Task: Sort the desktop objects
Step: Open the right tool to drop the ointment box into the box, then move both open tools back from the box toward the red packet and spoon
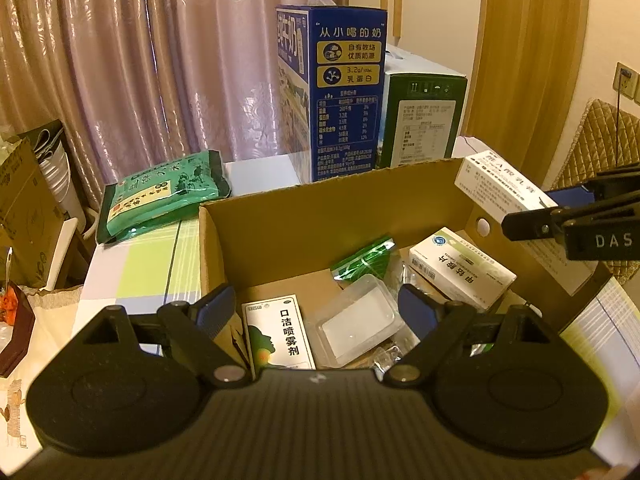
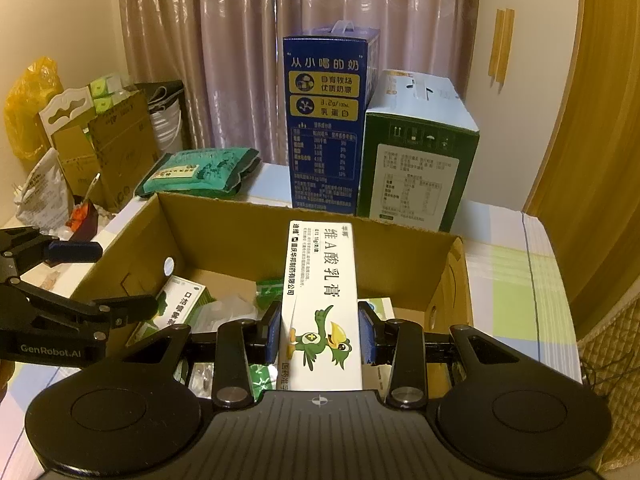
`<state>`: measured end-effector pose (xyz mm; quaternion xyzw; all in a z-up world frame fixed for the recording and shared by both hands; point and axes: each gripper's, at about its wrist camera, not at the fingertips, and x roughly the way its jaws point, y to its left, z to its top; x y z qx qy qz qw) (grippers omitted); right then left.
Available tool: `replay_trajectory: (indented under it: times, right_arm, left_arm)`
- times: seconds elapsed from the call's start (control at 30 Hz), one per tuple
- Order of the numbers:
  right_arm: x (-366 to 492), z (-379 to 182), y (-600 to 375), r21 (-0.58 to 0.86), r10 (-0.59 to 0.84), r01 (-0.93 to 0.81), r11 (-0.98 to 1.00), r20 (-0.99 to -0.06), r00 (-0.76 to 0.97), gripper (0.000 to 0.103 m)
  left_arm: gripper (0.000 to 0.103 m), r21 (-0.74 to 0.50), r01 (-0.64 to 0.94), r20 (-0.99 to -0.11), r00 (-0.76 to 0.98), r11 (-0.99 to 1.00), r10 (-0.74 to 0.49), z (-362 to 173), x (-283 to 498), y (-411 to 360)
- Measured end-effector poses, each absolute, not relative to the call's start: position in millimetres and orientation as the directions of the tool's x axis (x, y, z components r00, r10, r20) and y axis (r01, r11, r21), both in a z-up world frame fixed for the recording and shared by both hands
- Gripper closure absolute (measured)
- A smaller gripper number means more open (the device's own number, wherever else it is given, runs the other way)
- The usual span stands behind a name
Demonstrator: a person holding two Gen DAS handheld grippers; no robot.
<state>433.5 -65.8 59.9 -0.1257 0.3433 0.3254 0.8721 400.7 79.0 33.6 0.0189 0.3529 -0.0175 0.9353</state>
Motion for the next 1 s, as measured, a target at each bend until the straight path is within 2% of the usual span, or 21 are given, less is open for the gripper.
replay_trajectory:
  times: [0.33, 0.4, 0.43, 0.47, 0.9, 1.0]
  right_arm:
    - [438, 64, -61, 0.011, 0.495, -0.652, 0.758, -0.66, 0.565, 0.067]
    - [437, 66, -60, -0.005, 0.503, -0.653, 0.758, -0.634, 0.588, 0.05]
    - [437, 66, -61, -0.001, 0.508, -0.653, 0.757, -0.628, 0.59, 0.026]
    - [437, 67, -62, 0.005, 0.517, -0.656, 0.754, -0.62, 0.59, 0.022]
    - [430, 65, -76, 0.021, 0.51, -0.65, 0.76, -0.64, 0.575, 0.022]
    - [423, 67, -79, 0.023, 0.504, -0.647, 0.762, -0.648, 0.571, 0.019]
  left_arm:
    - [0.017, 0.022, 0.043, -0.662, 0.749, 0.999, -0.018, 34, 401, 82]
    - [0.017, 0.023, 0.042, -0.664, 0.748, 0.999, -0.016, 33, 399, 83]
    - [0.017, 0.024, 0.041, -0.664, 0.747, 0.999, -0.015, 32, 398, 84]
    - [0.017, 0.023, 0.04, -0.664, 0.748, 0.999, -0.015, 32, 397, 84]
    - [0.017, 0.012, 0.032, -0.662, 0.749, 0.999, -0.017, 35, 383, 85]
    - [0.017, 0.01, 0.033, -0.66, 0.751, 0.999, -0.018, 39, 375, 84]
